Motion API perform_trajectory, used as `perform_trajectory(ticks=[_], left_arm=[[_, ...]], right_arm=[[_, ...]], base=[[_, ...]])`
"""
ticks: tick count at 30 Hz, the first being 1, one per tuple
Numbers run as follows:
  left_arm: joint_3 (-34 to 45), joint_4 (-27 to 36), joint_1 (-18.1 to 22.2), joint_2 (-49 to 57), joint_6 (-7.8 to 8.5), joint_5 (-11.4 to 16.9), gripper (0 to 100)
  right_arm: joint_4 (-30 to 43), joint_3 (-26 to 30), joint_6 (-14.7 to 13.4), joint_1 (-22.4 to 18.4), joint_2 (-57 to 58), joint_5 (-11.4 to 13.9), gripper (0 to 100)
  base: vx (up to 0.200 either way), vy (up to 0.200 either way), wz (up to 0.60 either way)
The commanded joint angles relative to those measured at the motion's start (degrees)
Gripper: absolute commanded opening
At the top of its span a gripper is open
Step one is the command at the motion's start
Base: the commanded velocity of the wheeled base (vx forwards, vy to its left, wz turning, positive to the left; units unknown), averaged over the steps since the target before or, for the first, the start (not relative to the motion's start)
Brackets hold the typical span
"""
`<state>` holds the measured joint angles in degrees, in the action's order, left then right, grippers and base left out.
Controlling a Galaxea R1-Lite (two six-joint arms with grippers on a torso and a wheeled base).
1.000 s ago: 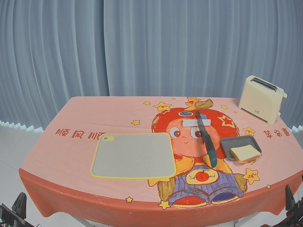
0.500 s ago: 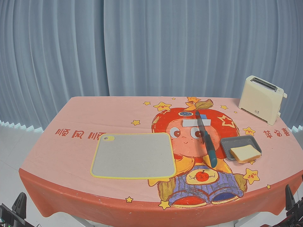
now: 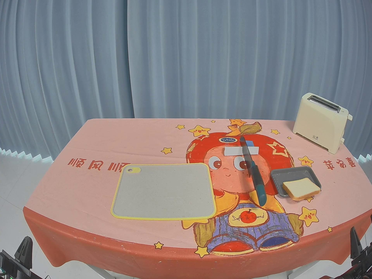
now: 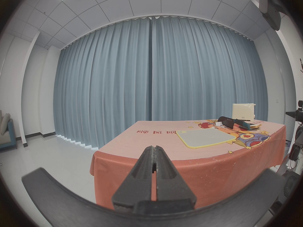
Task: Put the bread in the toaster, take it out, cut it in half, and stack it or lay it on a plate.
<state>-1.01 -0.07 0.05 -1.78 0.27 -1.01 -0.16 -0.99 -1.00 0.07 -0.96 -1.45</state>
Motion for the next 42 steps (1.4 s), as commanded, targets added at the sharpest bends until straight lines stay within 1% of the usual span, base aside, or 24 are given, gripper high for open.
perform_trajectory(ticks=[1,7,10,12,42], left_arm=[[1.01,-0.01,0.04,-0.07,0.0,-0.04,0],[1.01,-0.01,0.04,-0.07,0.0,-0.04,0],[1.01,-0.01,0.04,-0.07,0.0,-0.04,0],[1.01,-0.01,0.04,-0.07,0.0,-0.04,0],[1.01,-0.01,0.04,-0.07,0.0,-0.04,0]], right_arm=[[-0.02,0.99,0.12,0.01,0.96,0.04,100],[-0.02,0.99,-0.06,0.01,0.96,0.13,100],[-0.11,0.99,1.61,0.01,0.96,0.57,100],[-0.19,0.99,2.14,0.01,0.96,1.01,100],[-0.28,0.99,1.88,0.01,0.96,0.66,100]], base=[[0.0,0.0,0.0],[0.0,0.0,0.0],[0.0,0.0,0.0],[0.0,0.0,0.0],[0.0,0.0,0.0]])
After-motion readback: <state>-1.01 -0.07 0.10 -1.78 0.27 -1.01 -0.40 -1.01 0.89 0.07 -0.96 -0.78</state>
